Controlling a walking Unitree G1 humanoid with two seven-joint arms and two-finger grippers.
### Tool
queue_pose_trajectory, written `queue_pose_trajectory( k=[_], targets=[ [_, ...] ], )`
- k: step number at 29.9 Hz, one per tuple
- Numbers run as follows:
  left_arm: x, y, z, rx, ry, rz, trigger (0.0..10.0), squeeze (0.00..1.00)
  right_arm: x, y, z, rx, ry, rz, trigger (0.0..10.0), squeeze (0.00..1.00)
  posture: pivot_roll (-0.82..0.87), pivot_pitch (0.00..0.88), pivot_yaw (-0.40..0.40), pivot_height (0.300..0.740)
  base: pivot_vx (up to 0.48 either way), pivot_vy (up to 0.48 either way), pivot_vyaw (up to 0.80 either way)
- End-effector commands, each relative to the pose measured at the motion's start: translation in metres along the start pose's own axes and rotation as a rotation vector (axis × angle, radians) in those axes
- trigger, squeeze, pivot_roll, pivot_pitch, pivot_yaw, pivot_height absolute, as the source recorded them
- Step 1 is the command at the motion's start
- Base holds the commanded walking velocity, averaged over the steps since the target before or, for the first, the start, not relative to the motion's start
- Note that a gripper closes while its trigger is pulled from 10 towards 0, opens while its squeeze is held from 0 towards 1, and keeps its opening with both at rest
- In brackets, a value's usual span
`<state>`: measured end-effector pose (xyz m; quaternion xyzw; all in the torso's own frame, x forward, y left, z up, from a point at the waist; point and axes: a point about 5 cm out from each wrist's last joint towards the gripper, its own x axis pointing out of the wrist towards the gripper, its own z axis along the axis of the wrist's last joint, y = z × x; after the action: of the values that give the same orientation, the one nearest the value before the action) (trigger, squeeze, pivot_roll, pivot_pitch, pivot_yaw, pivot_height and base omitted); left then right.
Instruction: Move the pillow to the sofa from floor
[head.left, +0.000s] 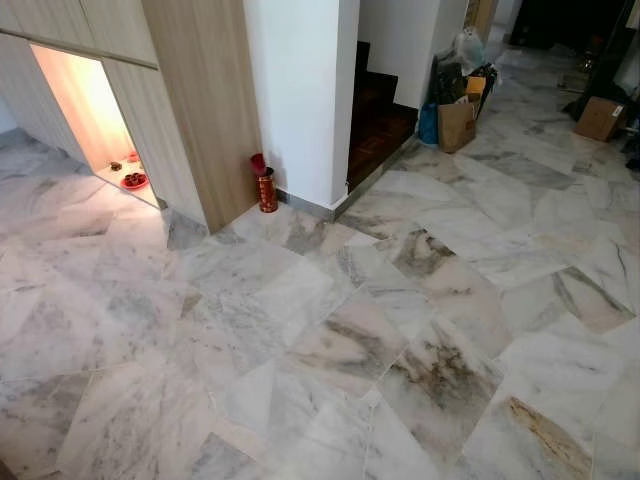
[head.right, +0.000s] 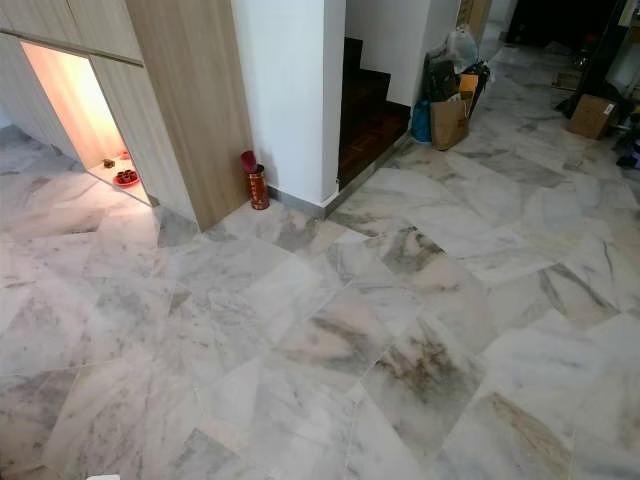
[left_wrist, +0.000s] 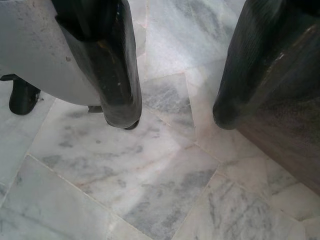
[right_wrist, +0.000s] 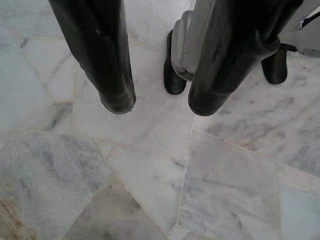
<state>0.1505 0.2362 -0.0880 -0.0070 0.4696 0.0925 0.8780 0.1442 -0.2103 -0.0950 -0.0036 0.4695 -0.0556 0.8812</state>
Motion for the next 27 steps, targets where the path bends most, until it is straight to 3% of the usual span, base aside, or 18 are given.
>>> queue_pose_trajectory(
  k=[1,2,3,7,9,27],
  targets=[
    [0.000,0.025,0.023,-0.240,-0.115,0.104,10.0,0.00,0.012,0.022,0.061,0.114,-0.092,0.103,10.0,0.00,0.09,0.053,-0.045,0.740,0.000,0.000,0.00],
    [0.000,0.025,0.023,-0.240,-0.115,0.104,10.0,0.00,0.012,0.022,0.061,0.114,-0.092,0.103,10.0,0.00,0.09,0.053,-0.045,0.740,0.000,0.000,0.00],
    [-0.001,0.027,0.021,-0.139,-0.101,0.130,10.0,0.00,0.012,0.021,0.060,0.104,-0.087,0.094,10.0,0.00,0.09,0.052,-0.044,0.740,0.000,0.000,0.00],
    [0.000,0.017,0.008,-0.092,-0.021,0.020,10.0,0.00,0.012,0.019,0.060,0.097,-0.087,0.085,10.0,0.00,0.08,0.054,-0.037,0.740,0.000,0.000,0.00],
    [-0.001,0.017,0.005,-0.075,-0.008,0.015,10.0,0.00,0.012,0.020,0.060,0.087,-0.089,0.090,10.0,0.00,0.07,0.051,-0.030,0.740,0.000,0.000,0.00],
    [-0.001,0.017,0.005,-0.075,-0.008,0.015,10.0,0.00,0.012,0.020,0.060,0.087,-0.089,0.090,10.0,0.00,0.07,0.051,-0.030,0.740,0.000,0.000,0.00]
  ],
)
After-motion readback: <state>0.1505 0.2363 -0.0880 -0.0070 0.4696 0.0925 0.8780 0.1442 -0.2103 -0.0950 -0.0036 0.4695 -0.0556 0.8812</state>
